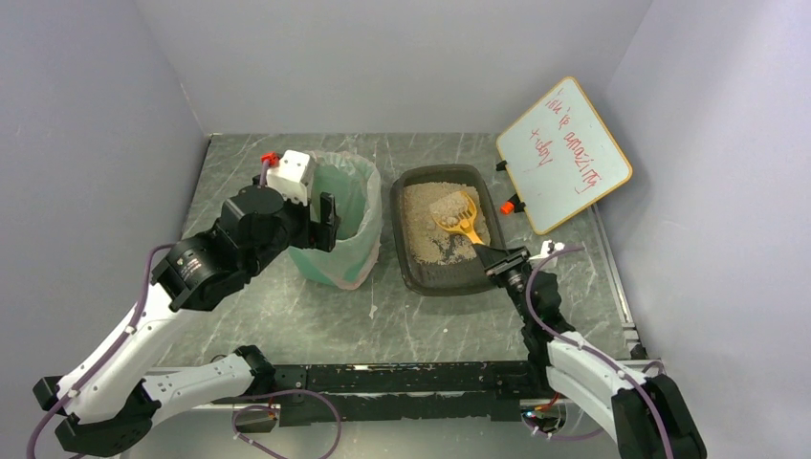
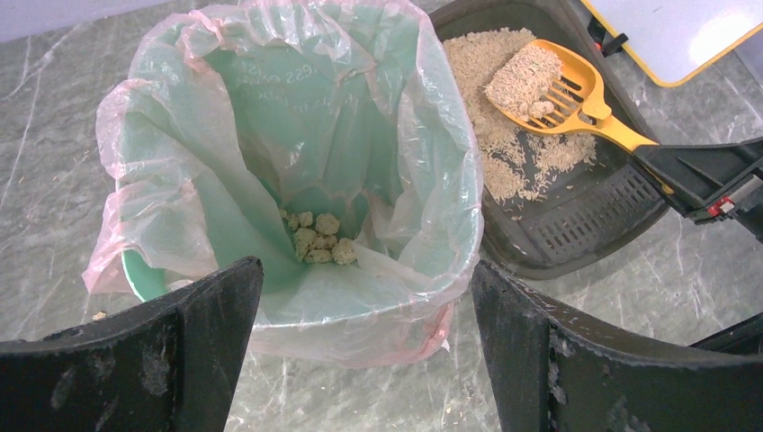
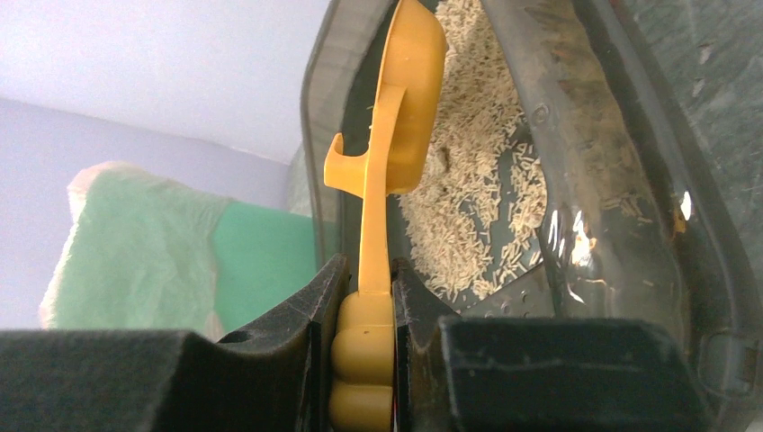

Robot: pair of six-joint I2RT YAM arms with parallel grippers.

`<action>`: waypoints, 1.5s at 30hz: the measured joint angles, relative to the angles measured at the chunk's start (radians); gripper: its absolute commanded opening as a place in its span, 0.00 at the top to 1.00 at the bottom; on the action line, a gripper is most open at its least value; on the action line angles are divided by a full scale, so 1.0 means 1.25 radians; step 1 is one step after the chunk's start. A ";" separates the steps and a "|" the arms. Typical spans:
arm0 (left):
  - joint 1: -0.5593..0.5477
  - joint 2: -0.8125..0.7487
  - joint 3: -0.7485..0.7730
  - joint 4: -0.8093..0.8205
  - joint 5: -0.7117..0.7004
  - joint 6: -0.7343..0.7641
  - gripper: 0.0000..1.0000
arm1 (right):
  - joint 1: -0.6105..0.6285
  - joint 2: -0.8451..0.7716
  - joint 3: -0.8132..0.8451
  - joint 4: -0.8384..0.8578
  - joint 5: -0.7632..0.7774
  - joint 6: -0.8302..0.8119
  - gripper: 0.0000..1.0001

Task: Clean the litter box

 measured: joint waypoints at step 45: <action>0.000 0.010 0.099 -0.024 -0.031 -0.020 0.09 | -0.138 -0.177 -0.003 0.070 -0.222 0.238 1.00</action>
